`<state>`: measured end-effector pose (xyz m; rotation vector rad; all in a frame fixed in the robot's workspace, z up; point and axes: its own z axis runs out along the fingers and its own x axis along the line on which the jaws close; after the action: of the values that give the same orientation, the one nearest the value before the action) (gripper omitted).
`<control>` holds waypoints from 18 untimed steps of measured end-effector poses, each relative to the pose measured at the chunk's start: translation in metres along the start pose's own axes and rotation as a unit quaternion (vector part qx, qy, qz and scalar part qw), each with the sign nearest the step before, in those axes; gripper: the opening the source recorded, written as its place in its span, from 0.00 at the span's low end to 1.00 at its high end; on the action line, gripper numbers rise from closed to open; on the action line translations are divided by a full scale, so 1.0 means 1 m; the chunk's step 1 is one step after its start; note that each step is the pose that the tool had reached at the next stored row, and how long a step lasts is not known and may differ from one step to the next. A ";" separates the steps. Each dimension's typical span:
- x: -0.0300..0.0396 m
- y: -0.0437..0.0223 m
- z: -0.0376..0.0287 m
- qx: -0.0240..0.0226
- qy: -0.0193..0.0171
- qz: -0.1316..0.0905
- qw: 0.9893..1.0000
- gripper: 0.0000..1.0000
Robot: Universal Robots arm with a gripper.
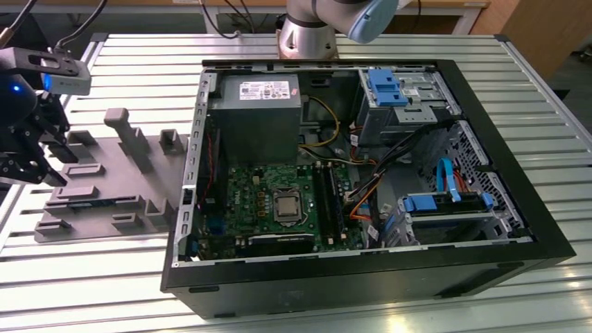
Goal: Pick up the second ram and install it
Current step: 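Pick up the second ram and move it above second insertion slot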
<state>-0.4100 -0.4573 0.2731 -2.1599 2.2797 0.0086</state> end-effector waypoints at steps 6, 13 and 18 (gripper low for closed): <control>0.0003 0.0000 0.0052 0.000 0.000 0.000 1.000 0.47; 0.0060 -0.0004 0.0301 0.000 0.000 0.000 1.000 0.47; 0.0066 -0.0004 0.0298 0.000 0.000 0.000 1.000 0.47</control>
<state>-0.4100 -0.4638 0.2432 -2.1600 2.2797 0.0086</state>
